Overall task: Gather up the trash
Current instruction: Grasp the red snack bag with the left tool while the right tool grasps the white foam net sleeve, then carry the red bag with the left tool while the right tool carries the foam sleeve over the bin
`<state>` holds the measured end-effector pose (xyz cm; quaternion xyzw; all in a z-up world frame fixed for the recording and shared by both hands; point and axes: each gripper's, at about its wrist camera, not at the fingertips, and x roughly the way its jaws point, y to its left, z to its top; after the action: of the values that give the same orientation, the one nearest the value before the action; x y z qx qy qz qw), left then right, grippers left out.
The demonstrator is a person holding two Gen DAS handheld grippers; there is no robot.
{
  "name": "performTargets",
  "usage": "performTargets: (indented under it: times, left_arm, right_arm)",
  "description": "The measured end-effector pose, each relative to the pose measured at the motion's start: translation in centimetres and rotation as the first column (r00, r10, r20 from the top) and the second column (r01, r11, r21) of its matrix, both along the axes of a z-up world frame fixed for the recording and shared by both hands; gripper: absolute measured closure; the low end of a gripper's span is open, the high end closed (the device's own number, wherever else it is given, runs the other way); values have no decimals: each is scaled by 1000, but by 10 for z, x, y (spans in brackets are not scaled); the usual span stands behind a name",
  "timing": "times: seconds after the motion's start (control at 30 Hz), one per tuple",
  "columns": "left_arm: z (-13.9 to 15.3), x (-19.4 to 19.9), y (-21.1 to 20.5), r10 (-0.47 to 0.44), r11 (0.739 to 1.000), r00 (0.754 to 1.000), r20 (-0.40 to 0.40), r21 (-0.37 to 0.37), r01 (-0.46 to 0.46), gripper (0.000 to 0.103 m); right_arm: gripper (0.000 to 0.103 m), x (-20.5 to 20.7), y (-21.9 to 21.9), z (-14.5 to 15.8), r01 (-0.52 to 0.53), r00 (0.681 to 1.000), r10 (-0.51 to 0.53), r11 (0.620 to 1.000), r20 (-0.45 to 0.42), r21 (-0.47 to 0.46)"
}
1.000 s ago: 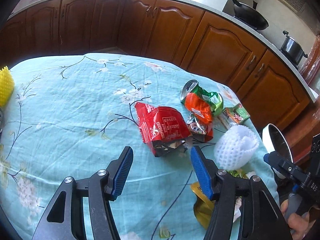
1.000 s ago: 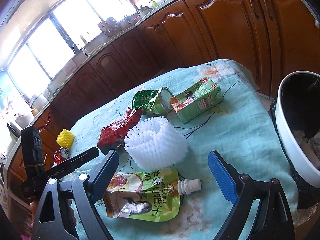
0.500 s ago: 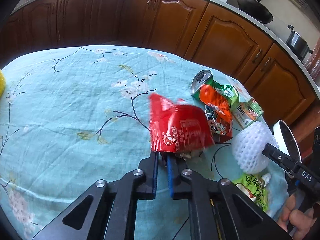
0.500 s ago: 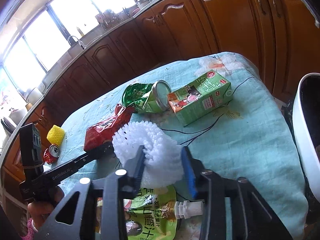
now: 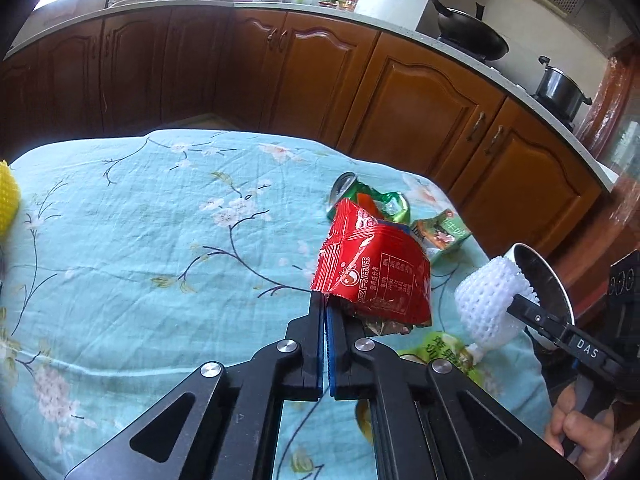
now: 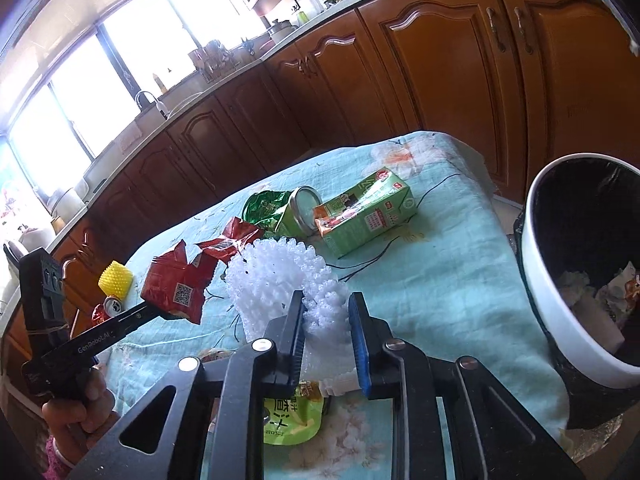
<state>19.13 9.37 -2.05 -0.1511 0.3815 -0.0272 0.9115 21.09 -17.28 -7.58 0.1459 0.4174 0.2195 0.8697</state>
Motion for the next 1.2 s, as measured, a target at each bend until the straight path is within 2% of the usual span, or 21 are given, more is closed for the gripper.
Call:
performTargets:
  times: [0.2,0.47,0.83,1.2]
  left_arm:
    - [16,-8,-29,-86,996,996,33,-2,86,103]
    - [19,0,-78,-195,981,980,28,8,195,103]
    - [19,24,-144,-304,952,952,15,47,304,103]
    - [10,61,-198,-383,921,924,-11,70,383,103]
  right_arm:
    - [82,-11,-30,6,54,998,-54,999,14,3]
    - [82,-22,-81,14,150,988,-149,989,30,0]
    - [82,-31,-146,17,270,962,-269,963,42,-13]
    - [82,-28,-184,18,335,942,-332,941,47,-50]
